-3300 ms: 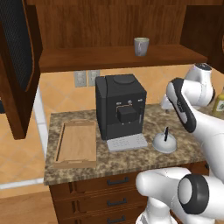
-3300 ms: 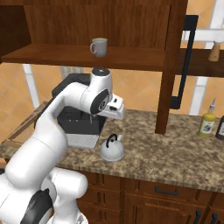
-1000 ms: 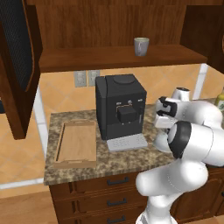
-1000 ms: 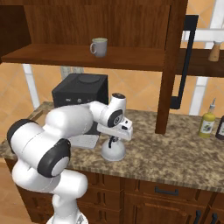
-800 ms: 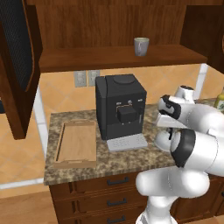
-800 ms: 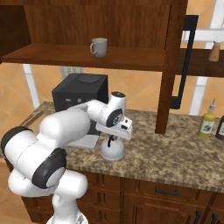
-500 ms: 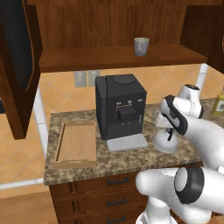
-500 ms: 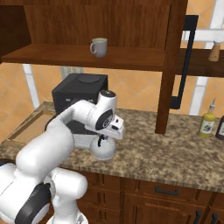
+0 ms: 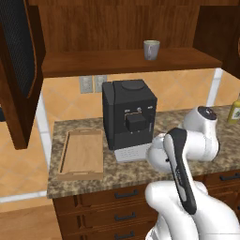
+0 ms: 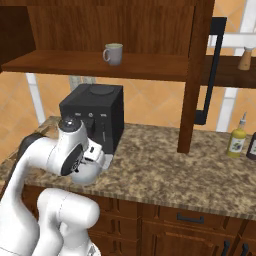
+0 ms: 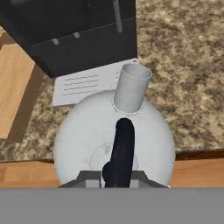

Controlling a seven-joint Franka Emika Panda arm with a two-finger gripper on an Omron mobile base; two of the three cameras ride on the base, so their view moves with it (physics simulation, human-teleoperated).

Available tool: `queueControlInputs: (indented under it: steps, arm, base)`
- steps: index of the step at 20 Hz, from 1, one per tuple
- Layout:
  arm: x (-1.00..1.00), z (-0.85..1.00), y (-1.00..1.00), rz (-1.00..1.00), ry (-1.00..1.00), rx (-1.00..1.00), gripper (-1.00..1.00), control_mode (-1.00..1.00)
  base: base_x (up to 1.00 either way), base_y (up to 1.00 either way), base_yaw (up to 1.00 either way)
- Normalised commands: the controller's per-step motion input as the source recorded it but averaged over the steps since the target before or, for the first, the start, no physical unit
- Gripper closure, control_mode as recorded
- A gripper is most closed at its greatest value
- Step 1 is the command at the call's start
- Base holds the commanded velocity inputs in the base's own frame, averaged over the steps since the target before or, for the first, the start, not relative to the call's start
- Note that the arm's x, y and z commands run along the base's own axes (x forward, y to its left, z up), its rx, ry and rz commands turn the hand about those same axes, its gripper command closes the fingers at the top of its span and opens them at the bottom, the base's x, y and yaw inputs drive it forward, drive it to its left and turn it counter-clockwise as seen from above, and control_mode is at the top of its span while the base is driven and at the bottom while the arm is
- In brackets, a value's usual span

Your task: Pick the kettle from the counter and place it on the tray. Then pick the mug from the cabinet and place it on the tray. Then close the cabinet doors.

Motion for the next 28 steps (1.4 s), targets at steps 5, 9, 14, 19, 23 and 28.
queueControlInputs:
  steps: [5,9,14,19,23,28]
  arm:
    - [-0.1,0.74,1.0,0.0,-0.06,0.0,1.0,-1.0]
    - [0.0,0.76,1.0,0.0,0.0,-0.04,1.0,-1.0]
    - [0.01,0.11,0.94,-0.02,0.0,-0.06,1.0,-1.0]
    - [0.44,-0.02,0.68,-0.07,0.0,0.0,1.0,-1.0]
    - [0.58,-0.09,0.51,-0.05,-0.02,0.0,1.0,-1.0]
    - [0.5,-0.28,0.52,-0.06,0.0,0.0,1.0,-1.0]
  base:
    - [0.0,0.0,0.0]
    - [0.0,0.0,0.0]
    - [0.0,0.0,0.0]
    - [0.0,0.0,0.0]
    - [0.0,0.0,0.0]
    - [0.0,0.0,0.0]
